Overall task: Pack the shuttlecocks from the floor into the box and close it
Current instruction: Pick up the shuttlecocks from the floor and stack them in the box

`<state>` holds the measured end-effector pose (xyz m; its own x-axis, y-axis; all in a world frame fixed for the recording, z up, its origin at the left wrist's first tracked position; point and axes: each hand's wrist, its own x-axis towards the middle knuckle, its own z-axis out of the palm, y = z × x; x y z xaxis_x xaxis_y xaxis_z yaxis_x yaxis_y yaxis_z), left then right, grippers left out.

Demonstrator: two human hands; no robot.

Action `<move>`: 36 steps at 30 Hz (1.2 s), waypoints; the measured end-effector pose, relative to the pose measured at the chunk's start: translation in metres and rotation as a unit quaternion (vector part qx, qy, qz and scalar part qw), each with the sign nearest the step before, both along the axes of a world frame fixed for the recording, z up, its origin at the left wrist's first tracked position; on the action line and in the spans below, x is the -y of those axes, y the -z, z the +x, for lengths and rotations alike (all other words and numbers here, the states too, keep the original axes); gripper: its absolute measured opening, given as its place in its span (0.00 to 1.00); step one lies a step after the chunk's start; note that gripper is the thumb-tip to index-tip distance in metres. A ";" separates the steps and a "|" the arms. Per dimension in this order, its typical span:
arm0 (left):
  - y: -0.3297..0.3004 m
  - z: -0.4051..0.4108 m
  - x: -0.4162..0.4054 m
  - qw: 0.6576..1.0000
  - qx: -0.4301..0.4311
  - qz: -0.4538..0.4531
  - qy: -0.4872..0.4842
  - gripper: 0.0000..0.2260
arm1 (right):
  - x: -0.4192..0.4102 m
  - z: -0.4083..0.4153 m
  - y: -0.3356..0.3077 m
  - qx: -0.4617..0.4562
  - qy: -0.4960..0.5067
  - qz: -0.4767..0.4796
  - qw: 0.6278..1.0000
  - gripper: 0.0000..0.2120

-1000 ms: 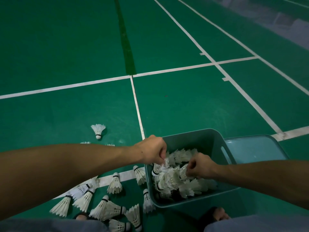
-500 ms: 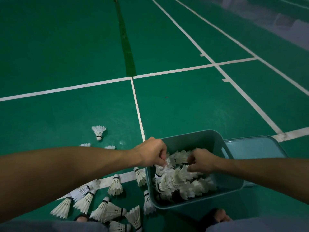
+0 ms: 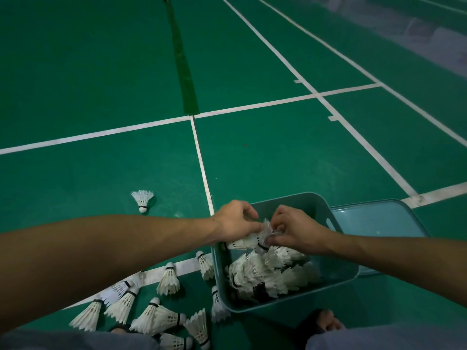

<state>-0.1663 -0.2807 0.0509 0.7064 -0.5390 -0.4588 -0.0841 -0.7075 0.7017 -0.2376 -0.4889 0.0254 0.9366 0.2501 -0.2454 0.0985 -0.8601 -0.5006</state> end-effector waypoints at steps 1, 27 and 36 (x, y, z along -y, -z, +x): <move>0.001 0.001 0.000 0.999 0.025 0.026 0.038 0.12 | 0.007 0.001 0.001 0.009 0.032 -0.005 0.999 0.16; 0.107 -0.034 0.024 0.969 0.067 0.182 0.150 0.19 | 0.018 -0.028 0.082 -0.272 0.229 0.048 0.933 0.11; 0.104 -0.030 0.014 0.981 0.059 0.139 0.121 0.15 | 0.021 -0.025 0.075 -0.292 0.279 0.071 0.912 0.04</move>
